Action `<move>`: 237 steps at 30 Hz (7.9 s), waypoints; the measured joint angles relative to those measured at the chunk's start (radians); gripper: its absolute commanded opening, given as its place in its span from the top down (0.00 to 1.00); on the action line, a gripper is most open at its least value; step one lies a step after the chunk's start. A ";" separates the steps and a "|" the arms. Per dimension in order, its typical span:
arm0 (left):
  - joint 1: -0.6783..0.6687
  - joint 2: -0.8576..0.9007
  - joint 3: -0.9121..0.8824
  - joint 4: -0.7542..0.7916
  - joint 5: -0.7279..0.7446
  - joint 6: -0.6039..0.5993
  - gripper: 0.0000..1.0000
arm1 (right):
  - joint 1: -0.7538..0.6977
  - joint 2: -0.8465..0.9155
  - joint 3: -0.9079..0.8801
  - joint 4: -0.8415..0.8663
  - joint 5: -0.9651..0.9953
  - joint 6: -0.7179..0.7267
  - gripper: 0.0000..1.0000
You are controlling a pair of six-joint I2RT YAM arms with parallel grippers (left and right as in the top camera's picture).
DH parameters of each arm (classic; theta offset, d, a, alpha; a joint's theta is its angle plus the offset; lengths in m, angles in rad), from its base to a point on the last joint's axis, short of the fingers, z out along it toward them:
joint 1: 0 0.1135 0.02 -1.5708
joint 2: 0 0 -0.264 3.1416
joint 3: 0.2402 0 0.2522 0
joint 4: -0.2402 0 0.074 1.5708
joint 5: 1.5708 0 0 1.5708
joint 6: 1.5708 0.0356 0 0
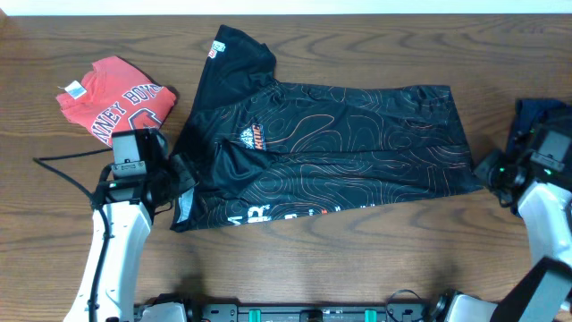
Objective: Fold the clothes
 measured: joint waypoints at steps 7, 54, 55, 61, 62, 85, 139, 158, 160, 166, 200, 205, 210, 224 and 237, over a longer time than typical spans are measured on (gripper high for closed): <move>-0.071 0.003 0.000 0.009 0.029 0.002 0.43 | 0.056 0.119 0.000 0.088 -0.010 -0.014 0.71; -0.092 0.007 0.000 0.013 0.029 0.002 0.43 | 0.063 0.246 0.061 0.369 -0.234 -0.019 0.66; -0.092 0.007 0.000 0.013 0.029 0.002 0.43 | 0.063 0.244 0.064 0.328 -0.222 -0.015 0.66; -0.092 0.007 0.000 0.012 0.029 0.002 0.43 | 0.040 0.240 0.065 0.081 -0.087 -0.004 0.63; -0.092 0.007 0.000 0.013 0.029 0.002 0.43 | 0.034 0.239 0.065 0.045 -0.058 -0.005 0.63; -0.092 0.007 0.000 -0.003 0.029 0.002 0.43 | 0.017 0.222 0.013 0.026 0.165 -0.008 0.75; -0.182 0.007 0.028 0.122 0.033 0.059 0.42 | -0.011 0.045 0.220 -0.192 -0.046 -0.042 0.46; -0.182 0.010 0.028 0.117 0.033 0.059 0.42 | 0.027 0.382 0.220 0.019 -0.108 -0.075 0.55; -0.182 0.010 0.028 0.116 0.033 0.059 0.42 | 0.027 0.393 0.222 0.032 -0.111 -0.075 0.57; -0.182 0.011 0.028 0.116 0.033 0.059 0.42 | 0.049 0.402 0.222 0.064 -0.111 -0.076 0.66; -0.195 0.017 0.043 0.108 0.033 0.092 0.48 | 0.049 0.381 0.223 -0.080 -0.114 -0.082 0.99; -0.220 0.090 0.171 0.098 0.036 0.107 0.47 | 0.049 0.294 0.223 -0.205 -0.100 -0.082 0.99; -0.227 0.250 0.353 0.099 0.054 0.116 0.46 | 0.049 0.209 0.223 -0.217 -0.074 -0.082 0.99; -0.226 0.885 0.974 0.009 0.135 0.172 0.21 | 0.049 0.197 0.224 -0.230 -0.057 -0.092 0.99; -0.177 1.130 1.078 0.198 0.094 0.212 0.20 | 0.049 0.197 0.224 -0.230 -0.057 -0.114 0.99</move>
